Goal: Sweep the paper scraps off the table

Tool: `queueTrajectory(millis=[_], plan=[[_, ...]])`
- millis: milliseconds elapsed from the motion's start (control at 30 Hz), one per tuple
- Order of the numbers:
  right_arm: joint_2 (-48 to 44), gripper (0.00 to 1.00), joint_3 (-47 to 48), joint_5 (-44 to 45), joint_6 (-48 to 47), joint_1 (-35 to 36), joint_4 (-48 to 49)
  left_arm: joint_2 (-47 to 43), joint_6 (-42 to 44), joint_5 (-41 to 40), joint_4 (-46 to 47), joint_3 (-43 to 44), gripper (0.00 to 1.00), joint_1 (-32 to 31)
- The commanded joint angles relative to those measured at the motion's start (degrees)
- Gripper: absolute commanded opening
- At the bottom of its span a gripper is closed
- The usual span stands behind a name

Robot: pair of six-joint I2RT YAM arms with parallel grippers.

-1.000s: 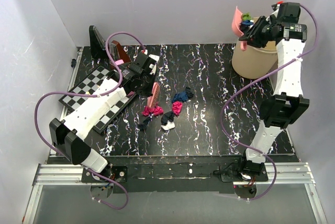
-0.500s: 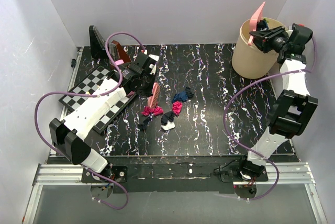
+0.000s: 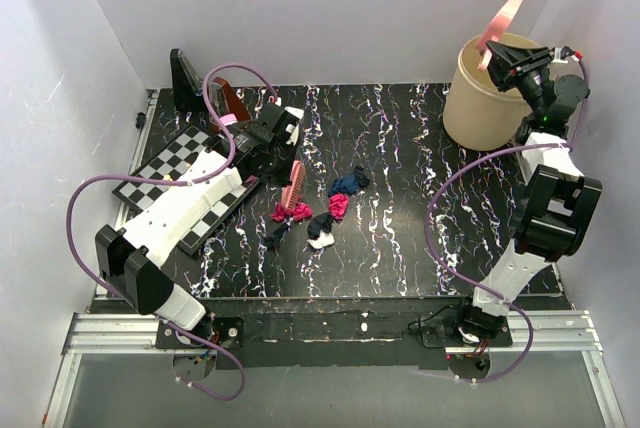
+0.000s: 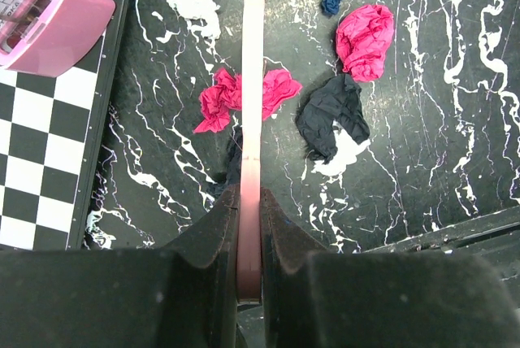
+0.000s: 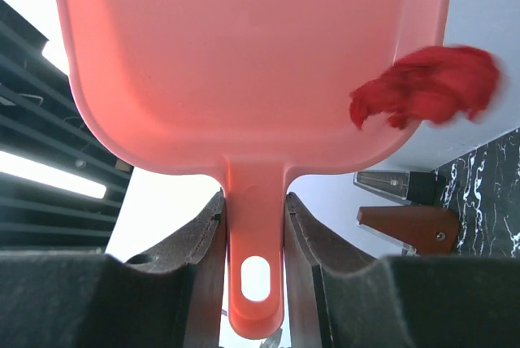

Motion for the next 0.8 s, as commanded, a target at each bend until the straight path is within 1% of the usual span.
queueTrajectory(millis=[0,67,167,233,367,567,767], plan=[[-3.1,0.01,-5.1,3.2,4.1,-0.8,8.9,-2.4,-0.4,0.4,1.6,-0.5,0.0,0.2],[-2.8,0.01,-9.0,5.5,6.2,-1.1,12.6,-2.8,-0.5,0.3,1.5,-0.8,0.0,0.1],[-1.1,0.01,-14.5,9.9,11.7,-1.2,22.8,-3.4,-0.4,0.0,1.7,-1.5,0.0,0.1],[0.0,0.01,-15.7,10.6,12.7,-1.1,24.8,-3.5,-0.2,-0.1,1.9,-1.5,0.0,0.2],[0.0,0.01,-14.3,9.4,12.4,-1.1,24.5,-3.2,-0.2,0.0,1.7,-1.2,0.0,0.2],[-1.5,0.01,-7.1,6.4,10.8,-1.0,21.3,-3.4,-0.4,0.0,2.1,-0.9,0.0,0.1],[-2.5,0.01,-1.7,-1.7,7.5,0.1,17.6,-4.5,0.1,-0.7,3.4,-0.6,0.0,0.1]])
